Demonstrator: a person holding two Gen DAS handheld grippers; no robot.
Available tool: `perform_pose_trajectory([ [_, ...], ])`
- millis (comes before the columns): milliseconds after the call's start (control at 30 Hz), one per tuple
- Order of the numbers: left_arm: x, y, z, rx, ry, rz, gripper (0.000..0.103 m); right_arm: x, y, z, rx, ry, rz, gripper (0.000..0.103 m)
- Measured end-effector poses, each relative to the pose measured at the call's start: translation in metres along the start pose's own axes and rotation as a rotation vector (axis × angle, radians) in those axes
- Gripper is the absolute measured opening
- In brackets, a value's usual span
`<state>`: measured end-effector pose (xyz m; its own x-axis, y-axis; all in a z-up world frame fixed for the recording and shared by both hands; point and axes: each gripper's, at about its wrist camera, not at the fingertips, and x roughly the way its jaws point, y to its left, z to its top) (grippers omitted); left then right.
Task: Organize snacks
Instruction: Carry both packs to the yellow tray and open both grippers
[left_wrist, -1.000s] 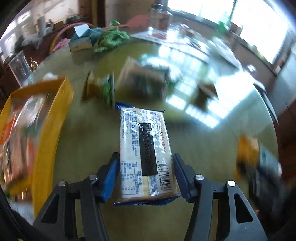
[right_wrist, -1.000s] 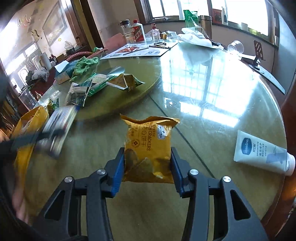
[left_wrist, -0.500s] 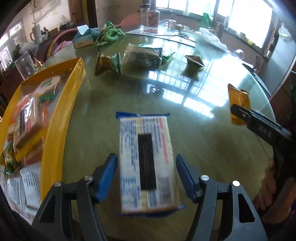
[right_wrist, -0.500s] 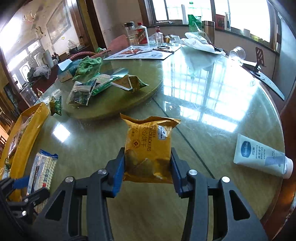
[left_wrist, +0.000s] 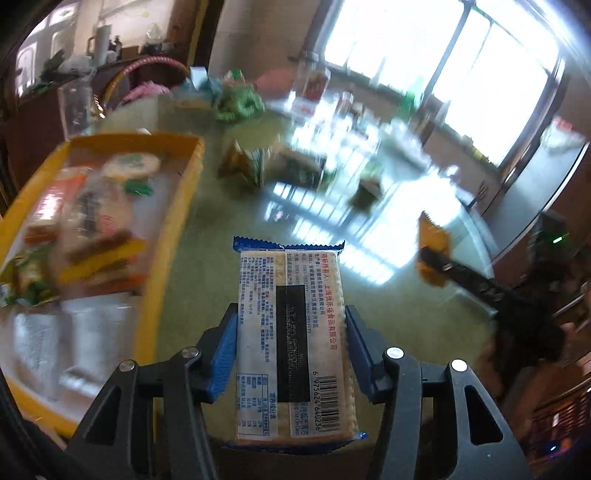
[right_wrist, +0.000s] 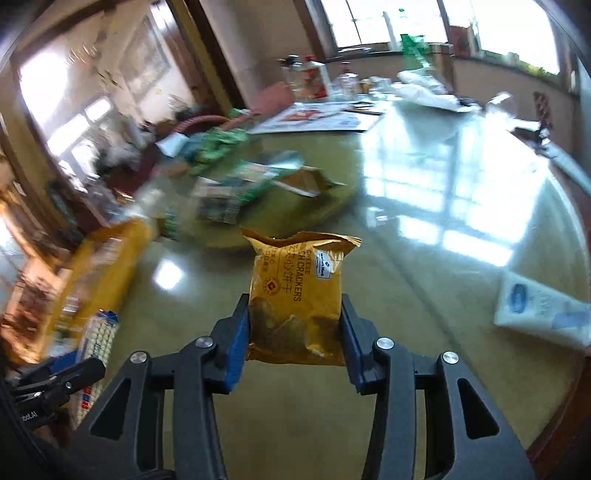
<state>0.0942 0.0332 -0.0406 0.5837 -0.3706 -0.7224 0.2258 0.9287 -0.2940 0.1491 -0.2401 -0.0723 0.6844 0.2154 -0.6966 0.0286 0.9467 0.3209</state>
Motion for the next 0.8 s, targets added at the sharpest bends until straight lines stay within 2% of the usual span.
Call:
perform_pose_trajectory([
  [67, -0.025, 0.011, 0.003, -0.018, -0.045, -0.004, 0.054, -0.008, 0.019, 0.003, -0.028, -0.007, 0.038, 0.046],
  [200, -0.067, 0.044, 0.013, -0.065, -0.145, 0.051, 0.054, -0.015, 0.075, 0.009, -0.094, 0.011, 0.174, 0.046],
  [367, -0.096, 0.097, 0.032, -0.150, -0.214, 0.104, 0.054, 0.005, 0.145, 0.014, -0.196, 0.069, 0.292, 0.046],
  [467, -0.097, 0.126, 0.045, -0.168, -0.232, 0.148, 0.054, 0.026, 0.181, 0.021, -0.244, 0.107, 0.312, 0.046],
  [633, -0.075, 0.173, 0.078, -0.205, -0.209, 0.166, 0.054, 0.077, 0.233, 0.034, -0.280, 0.180, 0.314, 0.046],
  [800, -0.038, 0.203, 0.106, -0.211, -0.137, 0.168, 0.054, 0.136, 0.259, 0.052, -0.287, 0.237, 0.230, 0.046],
])
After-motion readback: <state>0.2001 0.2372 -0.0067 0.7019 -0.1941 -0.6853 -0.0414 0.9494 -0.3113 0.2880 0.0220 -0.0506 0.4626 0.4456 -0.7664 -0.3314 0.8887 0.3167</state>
